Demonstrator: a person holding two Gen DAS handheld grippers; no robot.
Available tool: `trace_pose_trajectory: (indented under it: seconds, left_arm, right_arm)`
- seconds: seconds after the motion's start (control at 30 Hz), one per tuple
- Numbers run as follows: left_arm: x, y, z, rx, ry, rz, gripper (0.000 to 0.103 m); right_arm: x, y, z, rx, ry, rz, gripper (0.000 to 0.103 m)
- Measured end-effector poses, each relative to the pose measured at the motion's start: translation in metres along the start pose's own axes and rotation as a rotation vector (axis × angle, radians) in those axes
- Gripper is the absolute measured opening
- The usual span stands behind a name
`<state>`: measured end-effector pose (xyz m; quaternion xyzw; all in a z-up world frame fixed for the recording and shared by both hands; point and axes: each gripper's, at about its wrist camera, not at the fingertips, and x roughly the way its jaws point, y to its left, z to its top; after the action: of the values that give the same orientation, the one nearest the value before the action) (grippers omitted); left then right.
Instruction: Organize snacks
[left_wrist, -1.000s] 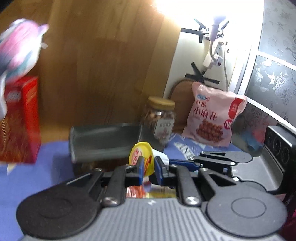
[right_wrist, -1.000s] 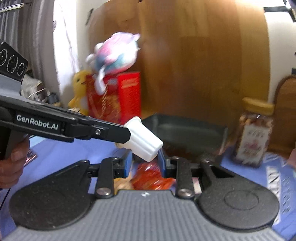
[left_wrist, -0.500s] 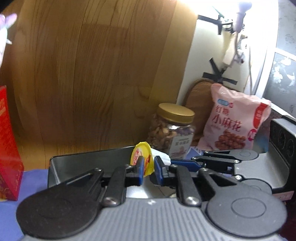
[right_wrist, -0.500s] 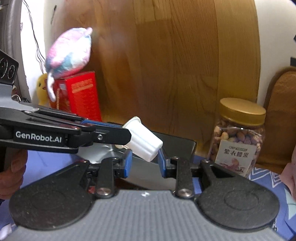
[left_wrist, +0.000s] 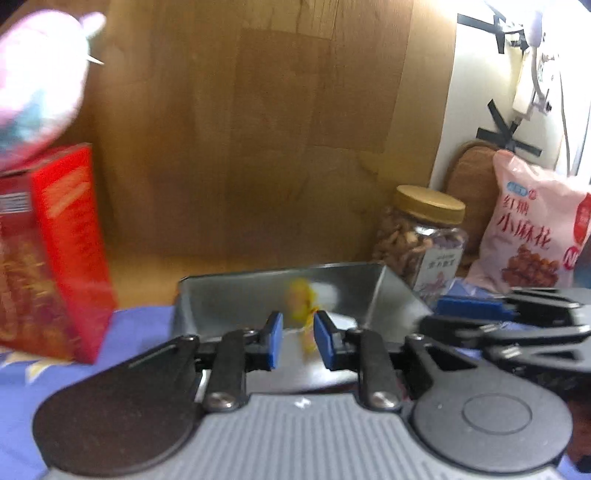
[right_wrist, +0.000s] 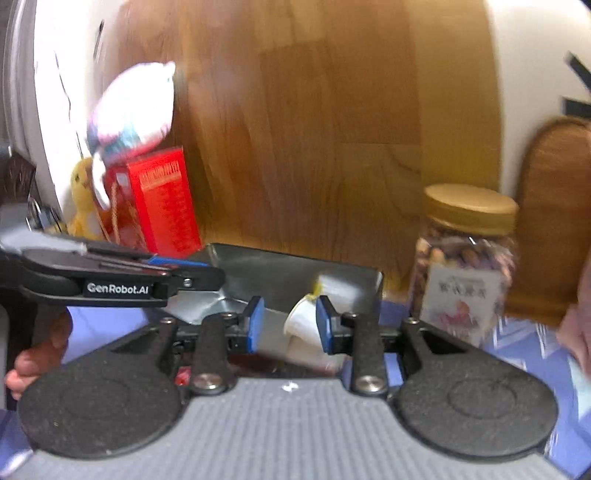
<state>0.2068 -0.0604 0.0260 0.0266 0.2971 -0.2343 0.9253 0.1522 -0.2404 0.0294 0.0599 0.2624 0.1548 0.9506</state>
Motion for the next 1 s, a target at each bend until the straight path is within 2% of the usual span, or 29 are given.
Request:
trace_pose_trajectory:
  seconds: [0.17,0.33,0.5,0.53,0.57,0.6,0.77,1.0]
  left_arm:
    - [-0.035,-0.008,-0.027,0.002,0.009,0.068,0.023]
    - [-0.064,-0.015,-0.061,-0.03,0.039,0.043,0.023]
    - [-0.076,-0.029,-0.095,0.001,0.072,0.038,0.023]
    - [-0.075,-0.031,-0.099,0.004,0.076,0.035,0.023]
    - [-0.076,-0.033,-0.102,0.0,0.081,0.026,0.023]
    - [-0.076,-0.034,-0.103,-0.007,0.085,0.01,0.023]
    - [-0.07,-0.037,-0.105,-0.054,0.107,-0.072,0.024]
    - [-0.049,-0.039,-0.11,-0.081,0.164,-0.124,0.025]
  right_arm:
    - [-0.058,0.005,-0.034,0.093,-0.046,0.012,0.034]
    - [-0.101,0.022,-0.08,0.138,-0.03,0.011,0.034]
    - [-0.108,0.044,-0.112,0.089,0.036,-0.014,0.035]
    - [-0.106,0.047,-0.115,0.078,0.044,-0.017,0.038]
    - [-0.105,0.049,-0.118,0.076,0.049,-0.015,0.046]
    - [-0.105,0.05,-0.119,0.078,0.051,-0.012,0.05]
    - [-0.096,0.049,-0.121,0.071,0.071,-0.01,0.05]
    - [-0.08,0.042,-0.125,0.073,0.125,-0.011,0.05]
